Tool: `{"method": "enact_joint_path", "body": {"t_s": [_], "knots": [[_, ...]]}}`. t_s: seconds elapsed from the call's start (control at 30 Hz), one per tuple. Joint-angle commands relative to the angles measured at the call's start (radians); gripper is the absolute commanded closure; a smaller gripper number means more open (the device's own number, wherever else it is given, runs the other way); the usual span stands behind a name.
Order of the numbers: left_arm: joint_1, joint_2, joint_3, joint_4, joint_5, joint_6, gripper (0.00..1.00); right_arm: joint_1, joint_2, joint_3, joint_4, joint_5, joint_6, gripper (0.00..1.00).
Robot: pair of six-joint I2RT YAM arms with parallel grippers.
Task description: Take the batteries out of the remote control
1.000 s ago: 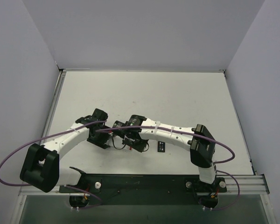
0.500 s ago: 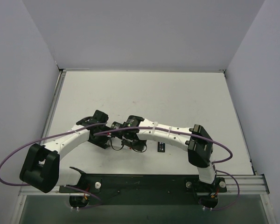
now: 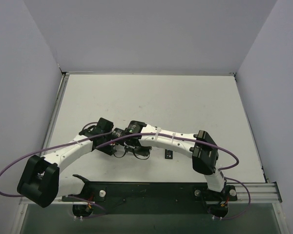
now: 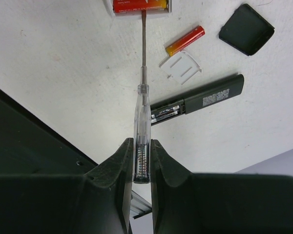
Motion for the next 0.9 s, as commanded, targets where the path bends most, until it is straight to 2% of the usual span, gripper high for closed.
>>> {"method": "enact_joint_path", "body": {"t_s": [0.0,0.3,0.43,0.73,0.87], "knots": [[-0.058,-0.017,-0.024,0.069,0.131,-0.002,1.00,0.011,0.054,0.030,0.174,-0.009,-0.014,1.00],[-0.058,-0.023,-0.033,0.070,0.119,0.012,1.00,0.011,0.053,-0.003,0.219,-0.046,-0.021,1.00],[-0.058,-0.027,-0.038,0.075,0.122,0.018,1.00,0.005,0.019,-0.071,0.311,-0.086,-0.082,1.00],[-0.059,-0.076,-0.084,0.144,0.145,-0.002,1.00,0.009,0.031,-0.062,0.364,-0.095,-0.130,1.00],[-0.058,-0.090,-0.073,0.125,0.142,0.009,1.00,0.012,0.040,-0.048,0.378,-0.103,-0.139,1.00]]}}
